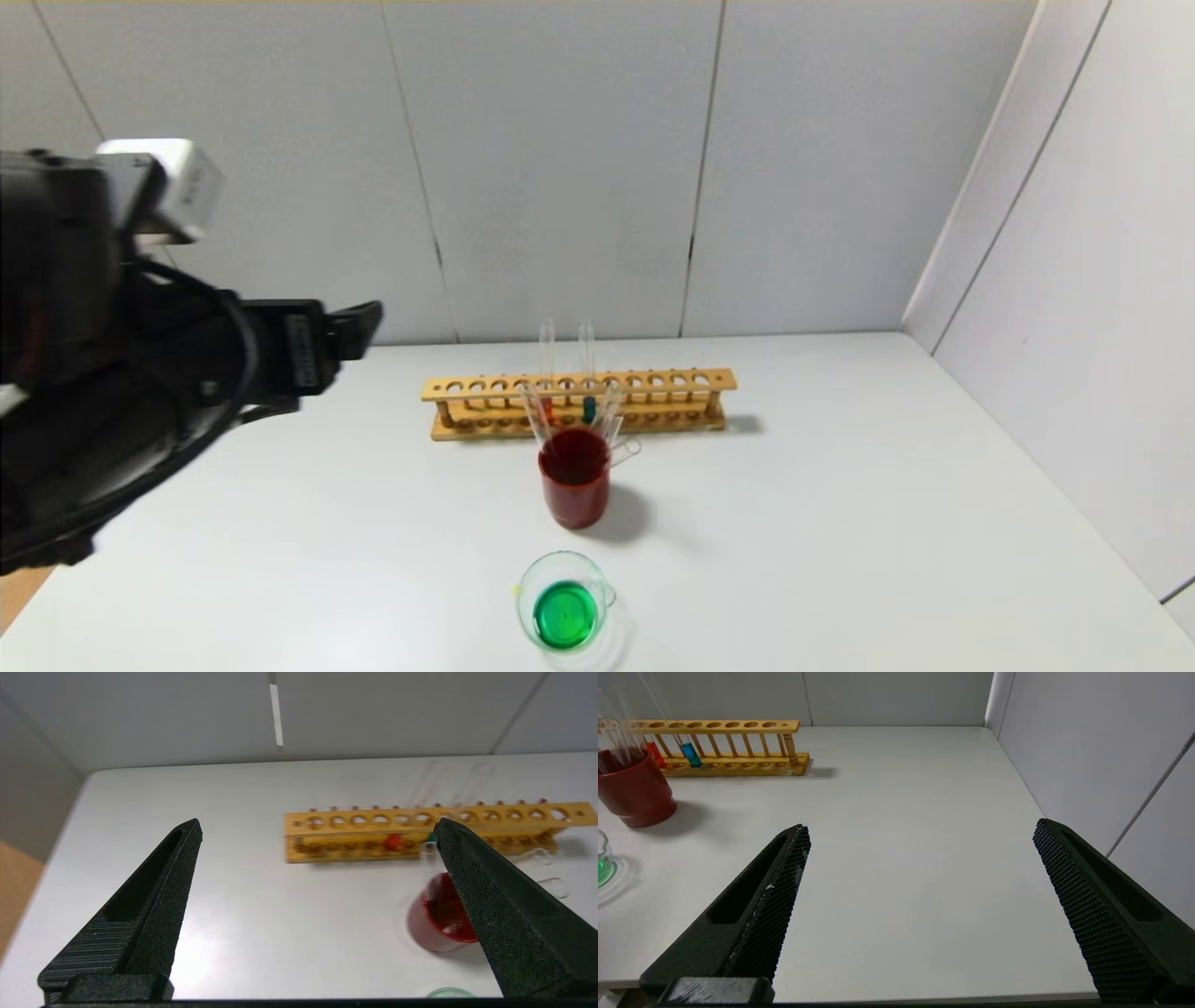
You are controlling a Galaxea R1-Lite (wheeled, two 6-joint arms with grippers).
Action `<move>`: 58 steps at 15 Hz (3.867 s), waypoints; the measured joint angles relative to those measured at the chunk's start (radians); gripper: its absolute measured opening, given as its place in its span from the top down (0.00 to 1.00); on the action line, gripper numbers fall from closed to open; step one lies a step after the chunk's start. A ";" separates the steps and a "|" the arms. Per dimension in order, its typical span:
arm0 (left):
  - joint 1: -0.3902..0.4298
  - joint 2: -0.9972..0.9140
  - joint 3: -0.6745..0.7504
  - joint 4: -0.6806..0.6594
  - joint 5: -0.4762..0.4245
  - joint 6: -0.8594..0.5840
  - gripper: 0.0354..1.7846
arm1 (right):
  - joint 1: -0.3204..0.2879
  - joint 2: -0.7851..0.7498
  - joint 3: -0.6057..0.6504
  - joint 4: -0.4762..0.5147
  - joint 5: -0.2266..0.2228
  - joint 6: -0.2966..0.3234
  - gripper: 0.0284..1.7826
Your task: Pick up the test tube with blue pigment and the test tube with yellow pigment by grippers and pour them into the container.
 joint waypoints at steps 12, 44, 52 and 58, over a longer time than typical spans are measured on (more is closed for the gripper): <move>0.674 -0.961 0.280 0.501 -0.177 0.001 0.02 | 0.000 0.000 0.000 0.000 0.000 0.001 0.02; 0.613 -1.284 0.836 0.207 -0.678 0.256 0.02 | 0.000 0.000 0.000 0.000 0.000 0.002 0.02; 0.611 -1.285 0.841 0.211 -0.683 0.221 0.02 | 0.000 0.000 0.000 -0.001 0.000 -0.002 0.02; 0.611 -1.285 0.847 0.203 -0.649 0.163 0.02 | 0.000 0.000 0.000 0.000 0.002 -0.001 0.02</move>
